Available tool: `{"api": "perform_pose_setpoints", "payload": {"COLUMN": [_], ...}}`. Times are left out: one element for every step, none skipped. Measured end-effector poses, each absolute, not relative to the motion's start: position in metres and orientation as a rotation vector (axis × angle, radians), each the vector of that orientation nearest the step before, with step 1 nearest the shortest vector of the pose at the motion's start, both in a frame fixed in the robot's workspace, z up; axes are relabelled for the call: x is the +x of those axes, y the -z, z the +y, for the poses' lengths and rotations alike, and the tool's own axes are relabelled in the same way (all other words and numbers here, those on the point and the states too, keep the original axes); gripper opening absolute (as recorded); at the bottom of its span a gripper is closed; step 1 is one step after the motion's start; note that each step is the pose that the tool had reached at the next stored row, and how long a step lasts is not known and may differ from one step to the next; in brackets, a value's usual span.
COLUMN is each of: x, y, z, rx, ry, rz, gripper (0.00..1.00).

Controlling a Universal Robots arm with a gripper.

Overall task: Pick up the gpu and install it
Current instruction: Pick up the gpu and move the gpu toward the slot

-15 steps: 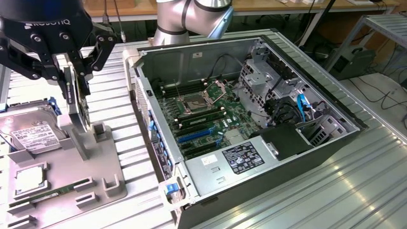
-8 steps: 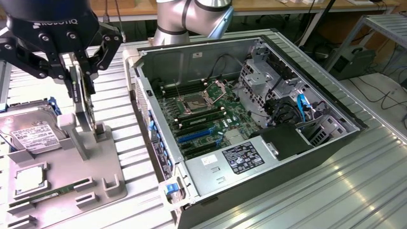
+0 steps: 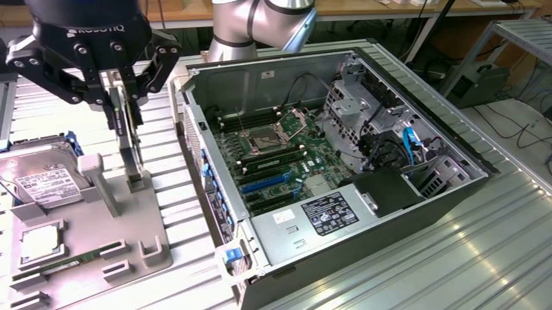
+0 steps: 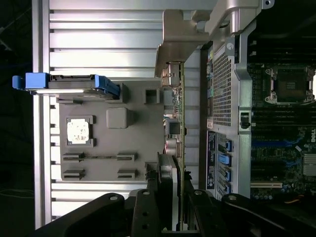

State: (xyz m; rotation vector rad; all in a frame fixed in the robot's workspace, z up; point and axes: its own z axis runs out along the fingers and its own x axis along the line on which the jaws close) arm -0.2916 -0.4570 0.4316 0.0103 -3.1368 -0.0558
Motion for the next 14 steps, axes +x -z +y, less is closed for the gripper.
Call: {"api": "perform_pose_setpoints", "payload": {"x": [-0.29, -0.288, -0.287, -0.284, -0.283, -0.28, -0.278, -0.276, -0.274, -0.272, -0.271, -0.27, -0.268, -0.267], "y": [-0.432, -0.432, -0.432, -0.432, -0.432, -0.432, -0.432, -0.431, -0.432, -0.432, -0.432, -0.432, -0.432, -0.432], "z": [-0.457, -0.457, -0.457, -0.457, -0.457, -0.457, -0.457, -0.457, -0.457, -0.457, -0.457, -0.457, -0.457, -0.457], "rx": [0.01, 0.01, 0.01, 0.01, 0.01, 0.01, 0.01, 0.01, 0.01, 0.01, 0.01, 0.01, 0.01, 0.01], "ry": [0.056, 0.056, 0.056, 0.056, 0.056, 0.056, 0.056, 0.056, 0.056, 0.056, 0.056, 0.056, 0.056, 0.056], "rz": [-3.137, -3.137, -3.137, -3.137, -3.137, -3.137, -3.137, -3.137, -3.137, -3.137, -3.137, -3.137, -3.137, -3.137], "gripper": [0.28, 0.28, 0.28, 0.28, 0.28, 0.28, 0.28, 0.28, 0.28, 0.28, 0.28, 0.28, 0.28, 0.28]}}
